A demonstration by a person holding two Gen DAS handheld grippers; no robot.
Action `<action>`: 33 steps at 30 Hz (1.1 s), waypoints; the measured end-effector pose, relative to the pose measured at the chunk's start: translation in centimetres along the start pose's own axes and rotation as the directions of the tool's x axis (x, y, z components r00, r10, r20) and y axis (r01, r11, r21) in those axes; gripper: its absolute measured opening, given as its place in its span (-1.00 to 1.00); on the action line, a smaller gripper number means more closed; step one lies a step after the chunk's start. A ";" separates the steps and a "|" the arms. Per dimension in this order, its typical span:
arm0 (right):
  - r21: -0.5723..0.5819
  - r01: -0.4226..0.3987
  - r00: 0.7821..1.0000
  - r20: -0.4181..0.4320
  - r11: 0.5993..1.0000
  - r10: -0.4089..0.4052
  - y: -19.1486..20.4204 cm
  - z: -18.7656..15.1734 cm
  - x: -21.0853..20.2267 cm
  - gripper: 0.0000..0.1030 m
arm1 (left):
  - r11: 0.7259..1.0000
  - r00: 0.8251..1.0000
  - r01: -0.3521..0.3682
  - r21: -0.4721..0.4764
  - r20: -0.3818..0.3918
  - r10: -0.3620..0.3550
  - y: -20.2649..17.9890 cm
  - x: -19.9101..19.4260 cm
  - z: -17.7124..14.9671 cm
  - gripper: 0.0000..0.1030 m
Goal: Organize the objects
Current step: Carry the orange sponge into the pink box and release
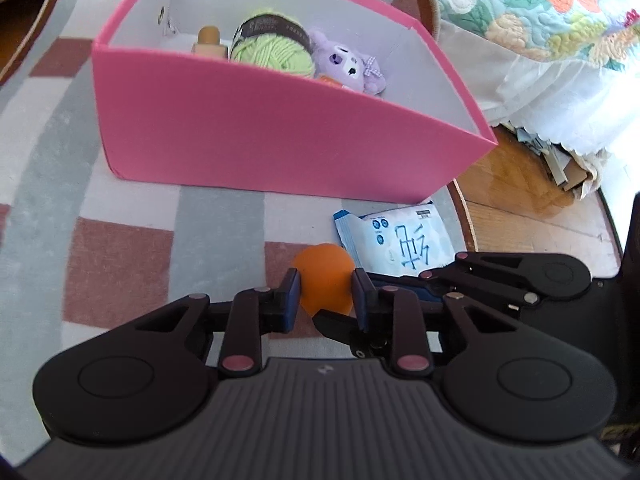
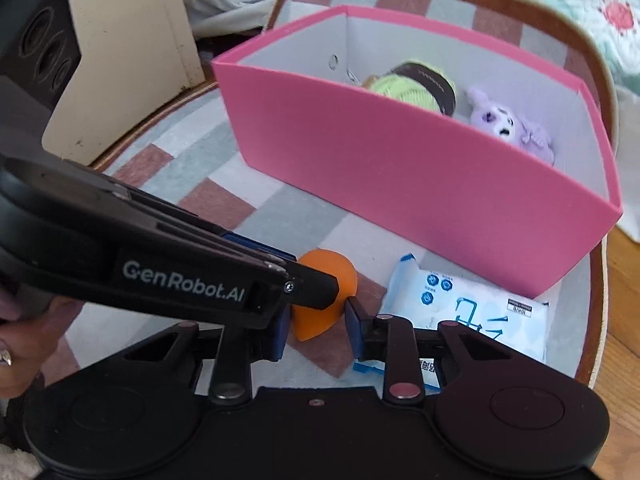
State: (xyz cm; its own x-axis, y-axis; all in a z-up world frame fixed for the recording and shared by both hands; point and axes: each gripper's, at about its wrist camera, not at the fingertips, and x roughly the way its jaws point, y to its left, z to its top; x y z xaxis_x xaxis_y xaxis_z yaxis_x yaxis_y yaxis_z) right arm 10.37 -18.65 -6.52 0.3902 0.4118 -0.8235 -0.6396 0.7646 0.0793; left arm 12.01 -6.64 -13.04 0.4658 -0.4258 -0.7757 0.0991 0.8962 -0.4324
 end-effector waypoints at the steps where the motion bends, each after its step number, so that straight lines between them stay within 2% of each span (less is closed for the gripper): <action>1: 0.005 -0.009 1.000 -0.001 1.000 0.009 0.1 0.2 -0.3 -0.33 | 1.000 1.000 -0.012 0.017 -0.007 0.012 -0.3 -0.5 0.0 -0.50; 4: 0.057 -0.061 0.998 -0.009 0.997 0.061 0.1 0.6 -1.5 -0.33 | 0.998 0.997 -0.057 0.037 -0.051 0.059 -1.3 -2.3 0.1 -0.50; 6: 0.092 -0.096 0.995 -0.015 0.991 0.097 0.3 0.8 -2.3 -0.33 | 0.997 0.996 -0.063 0.047 -0.062 0.065 -1.8 -3.7 0.2 -0.50; 14: 0.137 -0.112 0.991 0.094 0.984 0.100 2.0 1.4 -7.8 -0.31 | 0.990 0.999 -0.036 0.133 0.019 0.034 -4.5 -9.9 1.6 -0.50; 22: 0.160 -0.109 0.970 0.233 0.981 0.070 1.3 3.4 -12.7 -0.31 | 0.974 0.995 -0.019 0.227 0.101 -0.004 -7.7 -14.0 5.2 -0.50; 27: 0.185 -0.095 0.957 0.288 0.978 0.039 0.2 5.7 -14.0 -0.31 | 0.967 0.992 -0.015 0.254 0.127 -0.018 -8.3 -13.9 8.6 -0.50; 33: 0.192 -0.044 0.950 0.310 0.980 -0.018 -1.3 8.2 -11.5 -0.31 | 0.974 0.991 -0.006 0.225 0.132 -0.025 -6.8 -9.7 11.4 -0.51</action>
State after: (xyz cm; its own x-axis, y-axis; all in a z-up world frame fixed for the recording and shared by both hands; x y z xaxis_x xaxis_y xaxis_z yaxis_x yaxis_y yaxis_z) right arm 12.14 -20.35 7.49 0.5877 0.5318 -0.6097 -0.5176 0.8264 0.2218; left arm 16.87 -7.14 2.68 0.5755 -0.4276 -0.6971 0.2914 0.9037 -0.3137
